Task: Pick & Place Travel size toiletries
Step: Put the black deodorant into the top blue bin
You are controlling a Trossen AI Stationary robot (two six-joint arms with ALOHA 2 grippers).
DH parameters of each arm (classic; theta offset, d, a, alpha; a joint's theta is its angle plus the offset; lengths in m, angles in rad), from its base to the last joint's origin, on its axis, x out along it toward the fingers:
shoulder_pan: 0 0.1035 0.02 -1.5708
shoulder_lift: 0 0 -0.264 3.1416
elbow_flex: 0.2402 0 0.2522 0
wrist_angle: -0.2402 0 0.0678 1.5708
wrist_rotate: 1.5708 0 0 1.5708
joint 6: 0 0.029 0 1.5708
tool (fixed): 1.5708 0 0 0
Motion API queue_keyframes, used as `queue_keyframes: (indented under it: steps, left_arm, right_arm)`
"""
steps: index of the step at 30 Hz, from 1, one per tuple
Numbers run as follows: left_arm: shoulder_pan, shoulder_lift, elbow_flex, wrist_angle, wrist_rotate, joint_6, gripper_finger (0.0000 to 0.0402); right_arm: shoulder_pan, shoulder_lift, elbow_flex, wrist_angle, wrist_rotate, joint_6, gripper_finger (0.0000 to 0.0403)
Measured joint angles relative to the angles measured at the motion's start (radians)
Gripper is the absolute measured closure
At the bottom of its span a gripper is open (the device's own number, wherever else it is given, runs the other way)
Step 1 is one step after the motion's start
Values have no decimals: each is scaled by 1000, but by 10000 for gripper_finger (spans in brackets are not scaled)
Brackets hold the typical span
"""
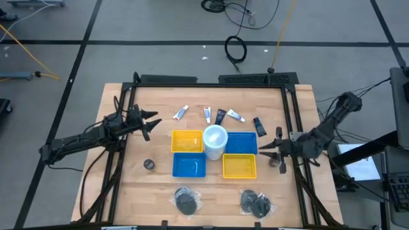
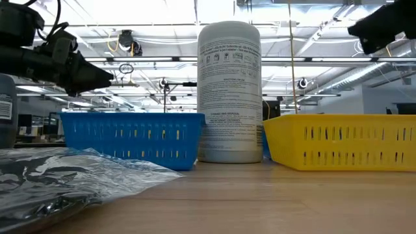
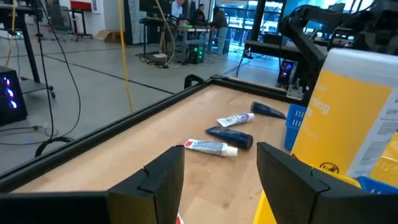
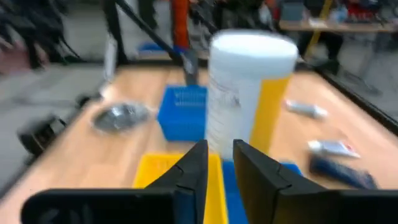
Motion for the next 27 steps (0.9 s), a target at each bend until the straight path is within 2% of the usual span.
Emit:
queue_keyframes:
  steps: [5, 10, 18, 27]
  left_arm:
    - [0, 0, 0, 20, 0, -2, 201]
    - [0, 0, 0, 17, 0, -2, 201]
    - [0, 0, 0, 16, 0, -2, 201]
    - [0, 0, 0, 16, 0, -107, 201]
  right_arm:
    - [68, 137, 161, -292, 4, 264, 338]
    - [94, 194, 241, -515, -11, 547, 310]
    - [93, 198, 246, -698, -256, 877, 246]
    - [93, 196, 247, -749, -257, 893, 259]
